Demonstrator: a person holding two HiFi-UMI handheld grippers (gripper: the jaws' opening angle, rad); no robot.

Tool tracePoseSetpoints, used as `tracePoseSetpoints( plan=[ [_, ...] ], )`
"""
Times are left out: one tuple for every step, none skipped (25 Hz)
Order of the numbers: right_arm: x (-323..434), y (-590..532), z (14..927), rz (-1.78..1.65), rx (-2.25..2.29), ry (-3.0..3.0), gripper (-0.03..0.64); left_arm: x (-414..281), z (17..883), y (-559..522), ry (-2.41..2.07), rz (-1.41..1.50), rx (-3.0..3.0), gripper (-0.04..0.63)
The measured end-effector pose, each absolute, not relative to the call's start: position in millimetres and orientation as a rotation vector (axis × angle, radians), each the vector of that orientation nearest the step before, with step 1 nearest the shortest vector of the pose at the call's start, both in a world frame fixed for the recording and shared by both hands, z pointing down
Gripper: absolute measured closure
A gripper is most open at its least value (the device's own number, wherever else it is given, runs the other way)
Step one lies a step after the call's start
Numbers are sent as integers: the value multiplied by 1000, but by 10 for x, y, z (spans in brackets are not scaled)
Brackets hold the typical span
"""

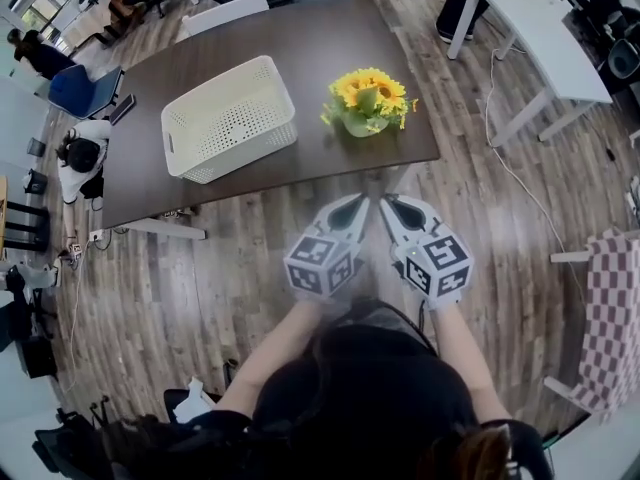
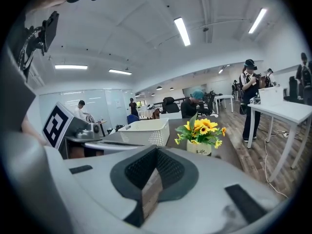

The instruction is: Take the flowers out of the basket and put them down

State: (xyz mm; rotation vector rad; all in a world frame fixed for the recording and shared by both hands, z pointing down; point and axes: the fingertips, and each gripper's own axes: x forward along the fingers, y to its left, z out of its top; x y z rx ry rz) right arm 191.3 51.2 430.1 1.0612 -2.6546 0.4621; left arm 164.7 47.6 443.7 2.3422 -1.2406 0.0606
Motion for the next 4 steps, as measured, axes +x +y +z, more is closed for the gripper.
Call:
tracePoseSetpoints(
  plan=[
    [1934,553,4296,464,1056,-2659,617,1674,4426,522,-1243,59,2344,594],
    [1951,596,4292,467,1051,-2665,617,1698,4414,567,-1246,58,2346,594],
    [1965,642,4288,471,1046,-2670,617,1720,4403,614,-1249,56,2348,594],
    [1980,690,4286,475,1041,-2675,617,1742,4392,662,-1251,54,2349,594]
  ],
)
